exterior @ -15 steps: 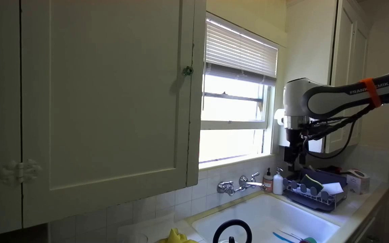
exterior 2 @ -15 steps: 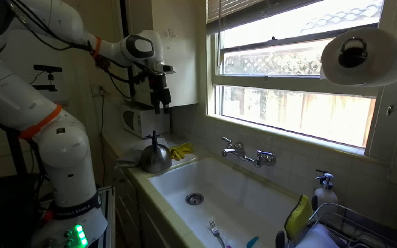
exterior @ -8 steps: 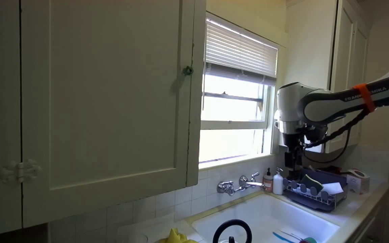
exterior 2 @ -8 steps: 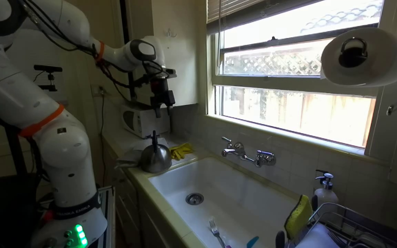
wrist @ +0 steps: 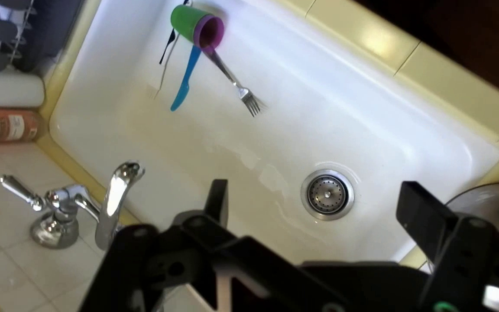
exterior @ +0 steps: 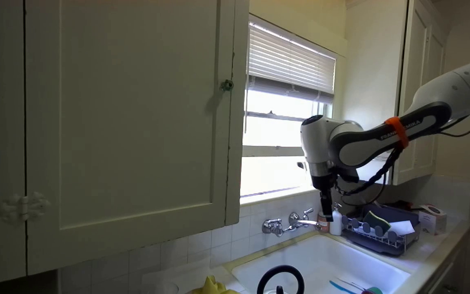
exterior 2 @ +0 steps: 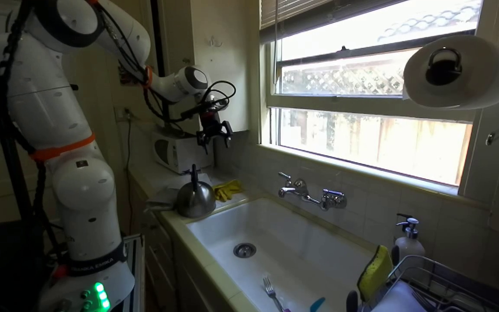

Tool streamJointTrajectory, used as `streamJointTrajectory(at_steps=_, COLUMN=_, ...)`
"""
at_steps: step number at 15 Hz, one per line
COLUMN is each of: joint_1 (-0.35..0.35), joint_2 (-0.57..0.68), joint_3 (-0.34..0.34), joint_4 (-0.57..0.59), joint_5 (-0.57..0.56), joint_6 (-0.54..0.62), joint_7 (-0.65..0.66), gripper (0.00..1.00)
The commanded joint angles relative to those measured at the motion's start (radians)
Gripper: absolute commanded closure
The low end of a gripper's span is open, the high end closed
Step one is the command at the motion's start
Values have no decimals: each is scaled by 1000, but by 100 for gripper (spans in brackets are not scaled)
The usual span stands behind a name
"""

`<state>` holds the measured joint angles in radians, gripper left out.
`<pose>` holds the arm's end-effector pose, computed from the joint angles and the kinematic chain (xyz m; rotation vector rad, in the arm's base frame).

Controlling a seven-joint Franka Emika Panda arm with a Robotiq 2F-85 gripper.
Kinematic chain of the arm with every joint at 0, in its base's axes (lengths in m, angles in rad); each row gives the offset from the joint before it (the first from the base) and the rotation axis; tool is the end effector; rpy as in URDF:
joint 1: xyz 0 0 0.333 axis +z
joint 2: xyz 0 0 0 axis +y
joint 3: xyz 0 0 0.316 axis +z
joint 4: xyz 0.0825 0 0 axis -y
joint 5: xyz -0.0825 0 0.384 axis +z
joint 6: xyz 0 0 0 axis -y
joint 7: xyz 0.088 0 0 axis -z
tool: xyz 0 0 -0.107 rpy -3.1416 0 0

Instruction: Put the teapot in the sink

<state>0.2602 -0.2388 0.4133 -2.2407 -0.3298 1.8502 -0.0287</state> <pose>0.3742 0.2742 0.4517 2.4881 1.0571 -0.0563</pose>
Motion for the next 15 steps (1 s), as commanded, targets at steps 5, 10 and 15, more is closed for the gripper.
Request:
streamJointTrajectory(at_steps=5, joint_1=52, joint_2=94, joint_3=0, joint_4=93, joint_5=-60, joint_6=-42, joint_7=-5, gripper=0)
streamJointTrajectory(at_steps=10, joint_1=74, joint_2=207, joint_3=5, joint_4=158, joint_5=-71, joint_6=45, joint_7=-60, gripper=0)
streamJointTrajectory(at_steps=15, joint_1=123, joint_2=308, joint_3=19, joint_4=218, joint_5=-63, joint_6=177, joint_7=-114, gripper=0)
